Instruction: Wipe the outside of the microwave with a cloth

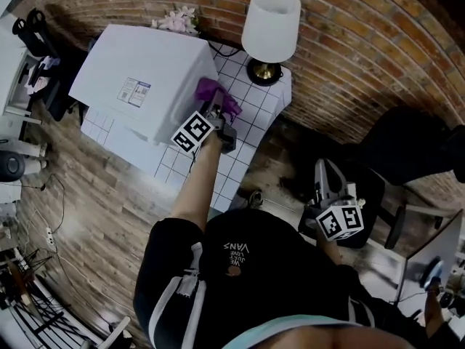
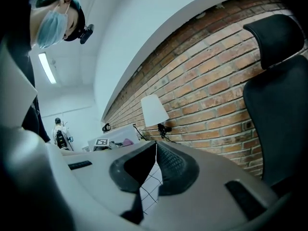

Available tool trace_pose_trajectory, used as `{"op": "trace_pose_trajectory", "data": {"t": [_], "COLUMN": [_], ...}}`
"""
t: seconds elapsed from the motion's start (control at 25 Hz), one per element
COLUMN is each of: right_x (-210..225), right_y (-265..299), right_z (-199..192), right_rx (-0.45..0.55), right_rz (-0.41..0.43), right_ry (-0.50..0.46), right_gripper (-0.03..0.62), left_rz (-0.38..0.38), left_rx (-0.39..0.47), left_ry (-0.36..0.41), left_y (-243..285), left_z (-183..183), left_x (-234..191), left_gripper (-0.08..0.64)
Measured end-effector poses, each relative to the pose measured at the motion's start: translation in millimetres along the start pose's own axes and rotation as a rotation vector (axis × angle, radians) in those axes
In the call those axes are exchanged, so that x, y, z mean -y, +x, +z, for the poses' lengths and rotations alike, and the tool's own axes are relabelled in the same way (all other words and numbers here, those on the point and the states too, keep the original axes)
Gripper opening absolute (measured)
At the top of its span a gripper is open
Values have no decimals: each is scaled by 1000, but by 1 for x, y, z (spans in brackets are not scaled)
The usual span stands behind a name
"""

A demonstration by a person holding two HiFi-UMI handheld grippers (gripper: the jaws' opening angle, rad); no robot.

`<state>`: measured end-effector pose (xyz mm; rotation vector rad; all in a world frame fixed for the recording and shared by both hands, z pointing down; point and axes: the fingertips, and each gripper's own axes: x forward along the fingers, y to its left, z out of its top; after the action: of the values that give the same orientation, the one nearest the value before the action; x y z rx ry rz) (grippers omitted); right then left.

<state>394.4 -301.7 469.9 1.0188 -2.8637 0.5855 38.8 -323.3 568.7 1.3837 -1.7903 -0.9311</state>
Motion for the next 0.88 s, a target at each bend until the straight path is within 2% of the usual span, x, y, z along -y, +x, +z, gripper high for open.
{"op": "trace_pose_trajectory", "data": {"t": [0.28,0.48,0.68,0.88], "right_x": [18,28,30,18], "right_y": [-2,-3,-2,9], "right_z": [9,12,12,11], "right_rx": [21,23,26,12], "right_rz": [-49,-75,-74,-22], "right_ry": [5,4,7,1], "right_gripper": [5,5,5,5], "left_rz": [5,35,24,12], "left_rx": [-6,-26,-48,-78], "left_ry": [-13,-22,-11,-3], "left_y": [53,69,55,8], "left_z": [3,-2,-9,-24], "left_x": [7,-3,-1,-3], "left_gripper": [141,141,141,141]}}
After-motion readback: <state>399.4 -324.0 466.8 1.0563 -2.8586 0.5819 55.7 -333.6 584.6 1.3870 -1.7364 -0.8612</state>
